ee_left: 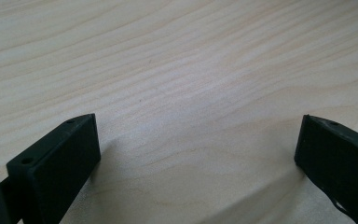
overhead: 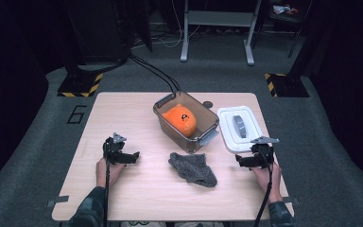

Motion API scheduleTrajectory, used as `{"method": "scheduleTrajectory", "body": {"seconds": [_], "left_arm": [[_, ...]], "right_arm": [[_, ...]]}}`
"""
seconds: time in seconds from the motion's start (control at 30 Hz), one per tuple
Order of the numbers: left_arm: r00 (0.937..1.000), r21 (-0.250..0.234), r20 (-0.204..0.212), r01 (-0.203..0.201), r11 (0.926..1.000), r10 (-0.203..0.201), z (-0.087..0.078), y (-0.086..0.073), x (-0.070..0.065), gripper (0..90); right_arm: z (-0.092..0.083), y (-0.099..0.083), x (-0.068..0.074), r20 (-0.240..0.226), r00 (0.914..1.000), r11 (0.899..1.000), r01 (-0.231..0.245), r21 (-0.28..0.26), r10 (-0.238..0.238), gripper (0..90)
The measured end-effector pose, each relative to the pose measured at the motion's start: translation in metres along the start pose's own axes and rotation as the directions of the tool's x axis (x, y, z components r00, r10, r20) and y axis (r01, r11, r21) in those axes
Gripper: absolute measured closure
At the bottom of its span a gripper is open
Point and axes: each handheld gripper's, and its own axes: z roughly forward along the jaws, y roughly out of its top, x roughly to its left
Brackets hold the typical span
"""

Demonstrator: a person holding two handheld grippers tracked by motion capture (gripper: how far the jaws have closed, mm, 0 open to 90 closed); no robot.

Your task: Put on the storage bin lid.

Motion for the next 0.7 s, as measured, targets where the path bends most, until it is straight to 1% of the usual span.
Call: {"method": "scheduleTrajectory", "body": {"seconds": [0.07, 0.1, 0.13, 0.2, 0.23, 0.27, 0.3, 0.37, 0.4, 0.43, 0.5, 0.53, 0.57, 0.6, 0.63, 0.67, 0.7], "left_arm": [[1.0000, 0.000, 0.001, -0.001, 1.0000, 0.001, 0.000, 0.000, 0.000, 0.0], [1.0000, 0.003, 0.003, -0.001, 1.0000, 0.001, 0.000, 0.000, 0.000, 0.0], [1.0000, 0.004, 0.003, -0.004, 1.0000, 0.004, 0.000, 0.000, 0.000, 0.0], [0.9999, 0.003, 0.005, -0.012, 0.9999, 0.012, 0.000, 0.000, 0.000, 0.0], [0.9998, 0.003, 0.008, -0.019, 0.9998, 0.019, 0.000, 0.000, 0.000, 0.0], [0.9997, 0.005, 0.010, -0.022, 0.9998, 0.022, -0.001, 0.000, 0.000, 0.0], [0.9998, 0.004, 0.010, -0.020, 0.9998, 0.020, 0.000, 0.000, -0.001, 0.0], [0.9998, 0.005, 0.009, -0.020, 0.9998, 0.020, -0.001, 0.000, -0.001, 0.0], [0.9998, 0.004, 0.009, -0.019, 0.9998, 0.019, 0.000, 0.000, -0.001, 0.0], [0.9998, 0.004, 0.007, -0.019, 0.9998, 0.019, 0.000, 0.000, -0.001, 0.0], [0.9998, 0.001, 0.010, -0.017, 0.9999, 0.016, 0.000, 0.000, -0.001, 0.0], [0.9998, 0.001, 0.009, -0.015, 0.9999, 0.015, 0.000, 0.000, -0.001, 0.0], [0.9998, 0.002, 0.009, -0.017, 0.9999, 0.017, 0.000, 0.000, -0.001, 0.0], [0.9998, 0.001, 0.009, -0.016, 0.9999, 0.016, 0.000, 0.000, -0.001, 0.0], [0.9998, 0.002, 0.010, -0.017, 0.9999, 0.017, 0.000, 0.000, -0.001, 0.0], [0.9998, 0.002, 0.010, -0.017, 0.9998, 0.017, 0.000, 0.000, -0.001, 0.0], [0.9998, 0.002, 0.010, -0.017, 0.9999, 0.017, 0.000, 0.000, -0.001, 0.0]], "right_arm": [[0.002, 0.007, -0.003, -0.004, 1.0000, 1.000, -0.006, 0.000, 0.006, 0.5], [0.004, 0.010, -0.005, 0.003, 1.0000, 1.000, -0.002, 0.002, 0.002, 0.5], [0.005, 0.014, -0.006, -0.004, 0.9998, 1.000, -0.019, 0.005, 0.019, 0.5], [0.009, 0.021, -0.009, 0.004, 0.9998, 1.000, -0.020, 0.008, 0.020, 0.8], [0.011, 0.024, -0.011, 0.003, 0.9999, 1.000, -0.011, 0.014, 0.011, 0.9], [0.013, 0.028, -0.013, 0.005, 0.9998, 1.000, -0.019, 0.015, 0.019, 0.9], [0.015, 0.032, -0.014, 0.008, 0.9997, 1.000, -0.021, 0.015, 0.021, 0.9], [0.020, 0.038, -0.017, -0.001, 0.9994, 0.999, -0.034, 0.023, 0.034, 1.1], [0.022, 0.041, -0.018, 0.005, 0.9997, 1.000, -0.022, 0.017, 0.022, 1.3], [0.025, 0.044, -0.019, 0.008, 0.9996, 0.999, -0.027, 0.019, 0.027, 1.4], [0.029, 0.050, -0.021, -0.005, 0.9994, 0.999, -0.033, 0.024, 0.033, 1.6], [0.031, 0.052, -0.020, 0.013, 0.9993, 0.999, -0.035, 0.020, 0.035, 2.7], [0.033, 0.054, -0.021, 0.011, 0.9997, 0.999, -0.024, 0.022, 0.023, 2.7], [0.036, 0.056, -0.022, -0.005, 0.9995, 0.999, -0.032, 0.032, 0.033, 2.5], [0.039, 0.059, -0.023, -0.010, 0.9992, 0.999, -0.037, 0.033, 0.038, 2.5], [0.041, 0.061, -0.023, 0.000, 0.9989, 0.999, -0.046, 0.028, 0.046, 3.6], [0.042, 0.063, -0.023, 0.004, 0.9993, 0.999, -0.038, 0.020, 0.038, 5.3]]}}
